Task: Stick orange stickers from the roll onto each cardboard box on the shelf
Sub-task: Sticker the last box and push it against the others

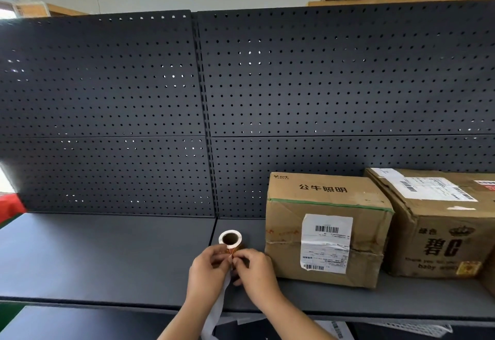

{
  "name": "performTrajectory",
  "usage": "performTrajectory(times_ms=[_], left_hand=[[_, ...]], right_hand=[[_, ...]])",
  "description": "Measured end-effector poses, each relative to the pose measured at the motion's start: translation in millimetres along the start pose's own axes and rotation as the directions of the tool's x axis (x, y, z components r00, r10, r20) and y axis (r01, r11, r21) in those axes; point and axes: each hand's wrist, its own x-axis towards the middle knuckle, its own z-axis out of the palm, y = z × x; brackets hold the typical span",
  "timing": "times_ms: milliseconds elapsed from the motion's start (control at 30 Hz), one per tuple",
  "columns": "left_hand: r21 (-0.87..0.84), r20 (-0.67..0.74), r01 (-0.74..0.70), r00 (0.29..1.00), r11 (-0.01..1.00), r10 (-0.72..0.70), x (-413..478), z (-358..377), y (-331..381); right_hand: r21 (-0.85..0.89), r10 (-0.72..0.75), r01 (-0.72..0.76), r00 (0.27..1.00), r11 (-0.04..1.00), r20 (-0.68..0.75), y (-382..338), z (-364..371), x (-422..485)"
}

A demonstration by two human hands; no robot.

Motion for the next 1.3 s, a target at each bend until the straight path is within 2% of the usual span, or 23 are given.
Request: performTrajectory(times_ms=[133,367,500,767,1300], left_hand=[[-0.003,0.001,-0.018,1.0,1.0,0.018,-2.7,2.0,0.1],[-0.012,-0.026,-0.064,0.998,0.998,0.064,-8.6,7.1,6.5],[-0.041,-0.054,-0.055,0.997,0.998,0.052,-13.2,0.2,10.7],[-0.06,0.012,-0.068,0.998,0.996,0.069,-17.5,-11.2,6.2],[-0.082,-0.007,-0.004,1.0,0.997,0.003,-16.0,-4.7,3.5]], right_hand=[[-0.007,-0.027,0.026,0.999,1.0,-0.03,3.6,2.6,-2.6],[0.068,-0.022,0.03,0.993,0.997,-0.118,9.8,11.1,-6.7],[0.123,-0.007,0.021,0.993,0.992,-0.118,10.3,16.0,-7.1],[0.099,0.027,-0.006,0.978,0.995,-0.209,14.5,28.0,-4.2],[0.108,0.083,-0.062,0.976,0.992,-0.202,22.2,29.9,-1.9]])
